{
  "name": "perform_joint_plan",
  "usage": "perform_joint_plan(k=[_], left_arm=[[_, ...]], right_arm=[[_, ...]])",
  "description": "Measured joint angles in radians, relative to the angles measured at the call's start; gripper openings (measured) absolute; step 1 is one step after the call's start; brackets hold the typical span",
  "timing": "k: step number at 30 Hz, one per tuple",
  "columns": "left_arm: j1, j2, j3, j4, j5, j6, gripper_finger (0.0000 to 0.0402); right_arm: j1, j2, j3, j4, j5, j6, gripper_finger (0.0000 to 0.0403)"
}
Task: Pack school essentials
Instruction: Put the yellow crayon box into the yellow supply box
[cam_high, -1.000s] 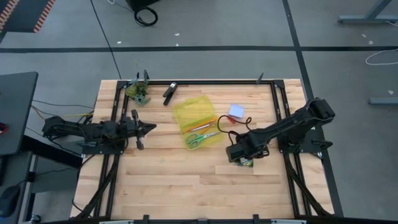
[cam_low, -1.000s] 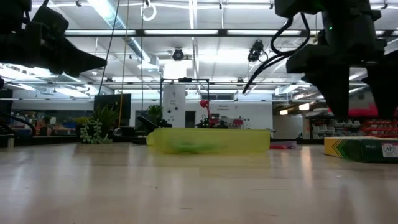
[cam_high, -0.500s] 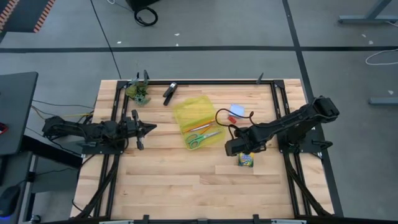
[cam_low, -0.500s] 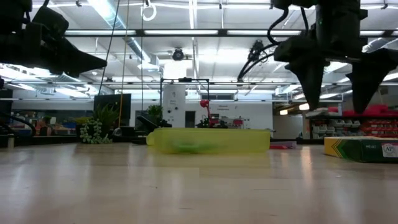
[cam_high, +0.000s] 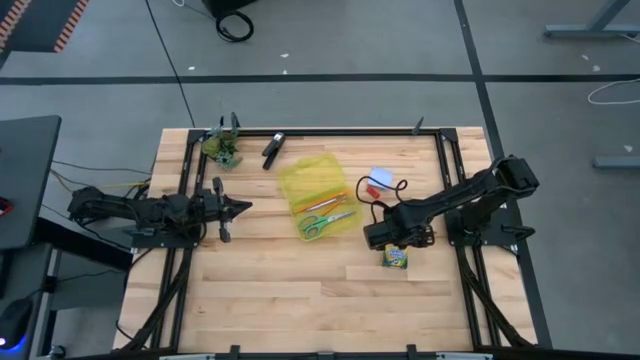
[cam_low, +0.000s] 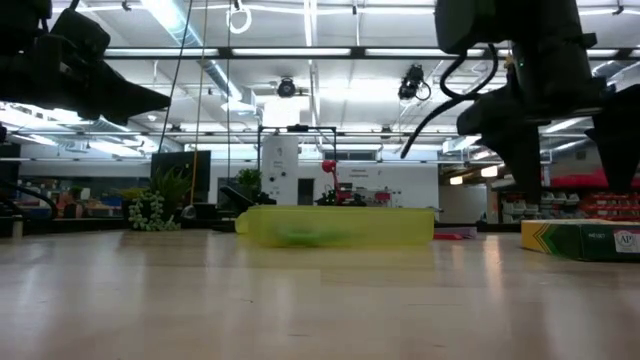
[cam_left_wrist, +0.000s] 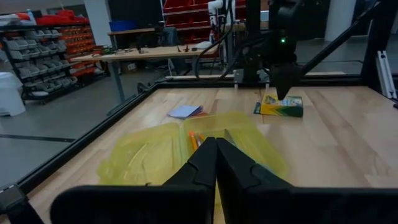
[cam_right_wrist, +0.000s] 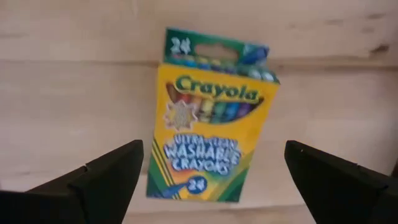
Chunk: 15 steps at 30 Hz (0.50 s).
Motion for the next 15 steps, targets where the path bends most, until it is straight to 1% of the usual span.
perform_joint_plan(k=[5, 11, 15], left_arm=[[0.0, 0.0, 0.0, -0.001, 0.001, 0.0, 0.0017], [0.0, 0.008, 0.0, -0.002, 0.002, 0.0, 0.0008], [0.0, 0.034, 0.0, -0.002, 0.002, -0.003, 0.001]], right_arm=[[0.0, 0.0, -0.03, 0.024, 0.016, 0.027, 0.04], [0.0, 0.0, -0.109, 0.189, 0.017, 0.074, 0.04], [0.007, -0.001, -0.141, 0.213, 0.015, 0.103, 0.04]])
